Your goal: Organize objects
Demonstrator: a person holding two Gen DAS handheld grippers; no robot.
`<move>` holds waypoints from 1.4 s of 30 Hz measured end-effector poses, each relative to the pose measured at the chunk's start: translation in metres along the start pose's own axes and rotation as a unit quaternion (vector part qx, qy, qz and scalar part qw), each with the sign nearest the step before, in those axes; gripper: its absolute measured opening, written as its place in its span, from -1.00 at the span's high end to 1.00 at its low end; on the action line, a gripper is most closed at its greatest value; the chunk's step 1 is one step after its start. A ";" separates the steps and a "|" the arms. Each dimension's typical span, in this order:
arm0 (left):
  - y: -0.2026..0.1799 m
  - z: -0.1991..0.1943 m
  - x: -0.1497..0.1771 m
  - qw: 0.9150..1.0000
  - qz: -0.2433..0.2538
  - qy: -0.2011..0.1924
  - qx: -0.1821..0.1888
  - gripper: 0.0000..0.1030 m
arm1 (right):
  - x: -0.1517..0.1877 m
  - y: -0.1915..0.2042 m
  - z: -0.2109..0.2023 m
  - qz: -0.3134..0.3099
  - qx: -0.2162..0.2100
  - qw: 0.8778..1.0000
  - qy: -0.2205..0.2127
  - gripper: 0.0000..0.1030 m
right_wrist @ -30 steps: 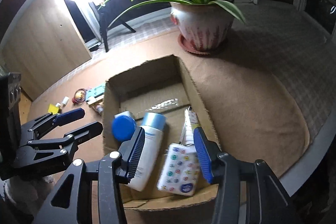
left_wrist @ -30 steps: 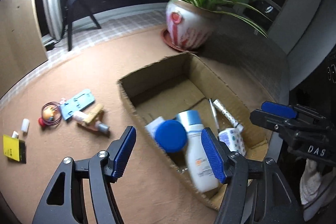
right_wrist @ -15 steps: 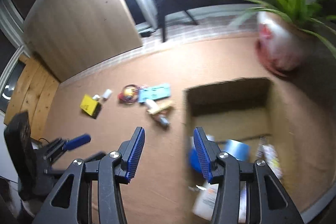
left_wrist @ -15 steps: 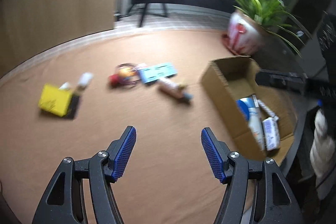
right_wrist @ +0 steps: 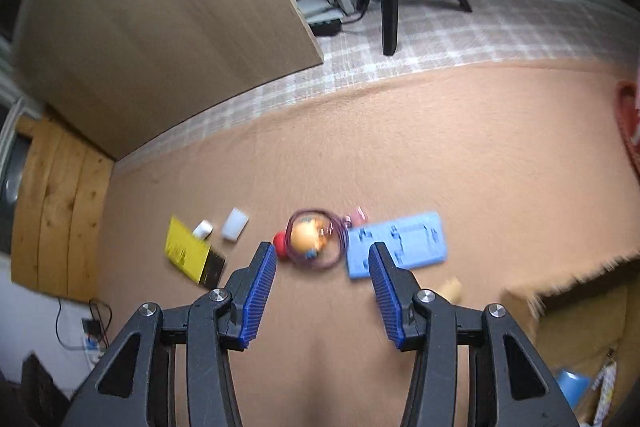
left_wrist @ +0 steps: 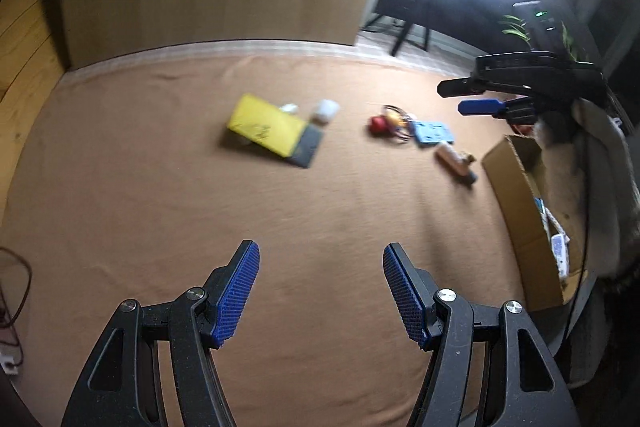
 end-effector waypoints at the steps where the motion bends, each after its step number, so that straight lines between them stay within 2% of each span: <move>1: 0.008 -0.003 0.001 1.000 -0.005 -0.001 -0.005 -0.32 | -0.003 0.000 0.008 0.002 0.005 1.000 0.005 0.14; 4: 0.027 -0.010 0.004 1.000 -0.019 -0.002 -0.016 -0.32 | -0.009 0.001 0.032 0.003 0.024 1.000 0.016 0.17; 7: 0.041 -0.015 0.005 0.999 -0.028 -0.003 -0.024 -0.32 | -0.012 0.001 0.051 0.015 0.030 0.999 0.023 0.30; 12: 0.055 -0.020 0.006 0.999 -0.035 -0.004 -0.028 -0.32 | -0.014 0.002 0.068 0.025 0.043 0.998 0.030 0.40; 16: 0.059 -0.020 0.005 0.999 -0.040 -0.004 -0.025 -0.32 | -0.007 0.008 0.072 0.027 0.025 0.998 0.046 0.53; 20: 0.056 -0.017 0.003 0.999 -0.039 -0.003 -0.017 -0.32 | 0.011 0.024 0.066 0.013 0.011 0.998 0.053 0.54; 28: 0.039 -0.010 0.001 1.000 -0.028 0.000 0.003 -0.32 | 0.049 0.028 0.047 0.030 -0.041 0.996 0.073 0.61; 32: 0.033 -0.006 0.002 1.000 -0.021 0.004 0.007 -0.32 | 0.073 0.031 0.037 0.003 -0.036 0.997 0.066 0.61; 38: 0.029 -0.004 0.003 1.000 -0.018 0.007 0.010 -0.32 | 0.111 0.035 0.029 -0.023 -0.057 0.992 0.107 0.62; 42: 0.027 -0.002 0.004 1.000 -0.015 0.010 0.009 -0.32 | 0.134 0.031 0.016 -0.027 -0.088 0.988 0.127 0.62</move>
Point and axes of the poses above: each gripper's, at about its wrist camera, not at the fingertips, and z roughly the way its jaws point, y to its left, x to its underside, the point moved 1 cm from there along z, roughly the way its jaws point, and after that the axes turned 11 degrees about -y, right-handed, at the moved point
